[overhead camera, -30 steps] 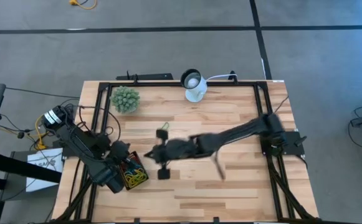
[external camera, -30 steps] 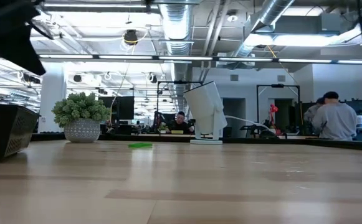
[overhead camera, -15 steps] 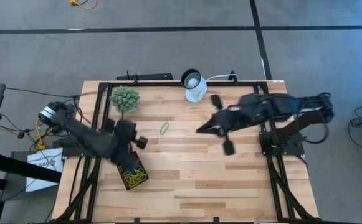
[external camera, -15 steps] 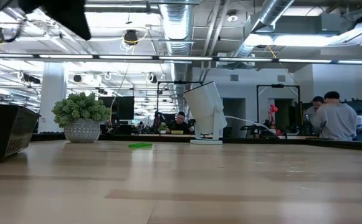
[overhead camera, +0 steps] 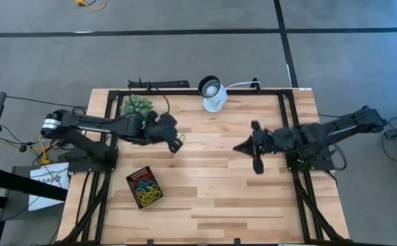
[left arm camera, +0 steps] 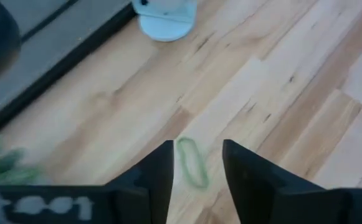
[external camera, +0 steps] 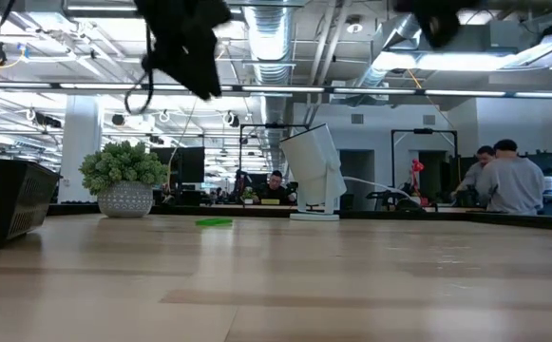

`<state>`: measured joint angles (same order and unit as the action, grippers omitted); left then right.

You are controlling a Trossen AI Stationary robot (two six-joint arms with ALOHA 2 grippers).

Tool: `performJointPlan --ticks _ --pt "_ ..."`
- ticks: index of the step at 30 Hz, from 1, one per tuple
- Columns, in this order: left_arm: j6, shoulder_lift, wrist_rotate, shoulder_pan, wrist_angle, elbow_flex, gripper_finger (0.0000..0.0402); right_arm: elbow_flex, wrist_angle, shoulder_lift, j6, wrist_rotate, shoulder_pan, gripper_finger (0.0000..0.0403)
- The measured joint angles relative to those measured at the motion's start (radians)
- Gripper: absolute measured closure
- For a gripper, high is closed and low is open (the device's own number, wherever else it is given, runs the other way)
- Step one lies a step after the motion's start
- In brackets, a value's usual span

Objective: Pick and place items into bin
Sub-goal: Put the green rubber band into the black bin

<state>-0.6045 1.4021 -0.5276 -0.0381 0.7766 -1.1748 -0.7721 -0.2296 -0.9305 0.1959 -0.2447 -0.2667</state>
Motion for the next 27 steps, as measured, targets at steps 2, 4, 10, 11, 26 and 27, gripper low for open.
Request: performJointPlan --ticks 2,4,10,11,26,27 --pt "0.007 0.030 0.035 0.026 -0.082 0.054 0.0267 0.166 0.159 0.022 0.060 0.000 -0.023 0.0403" --pt "-0.001 0.067 0.056 0.042 -0.132 0.113 0.0263 0.312 0.378 0.006 0.119 -0.002 -0.052 0.0403" --pt "-0.062 0.192 0.108 0.065 -0.267 0.233 0.0262 0.599 0.849 -0.073 0.226 -0.142 -0.132 0.0403" --pt "-0.068 0.215 0.108 0.067 -0.280 0.239 0.0262 0.622 0.890 -0.090 0.236 -0.175 -0.144 0.0403" --pt "-0.071 0.397 0.101 0.126 -0.458 0.245 0.0262 0.632 0.927 -0.162 0.301 -0.229 -0.157 0.0403" --pt "-0.068 0.397 0.102 0.129 -0.456 0.245 0.0262 0.632 0.926 -0.162 0.301 -0.229 -0.157 0.0403"
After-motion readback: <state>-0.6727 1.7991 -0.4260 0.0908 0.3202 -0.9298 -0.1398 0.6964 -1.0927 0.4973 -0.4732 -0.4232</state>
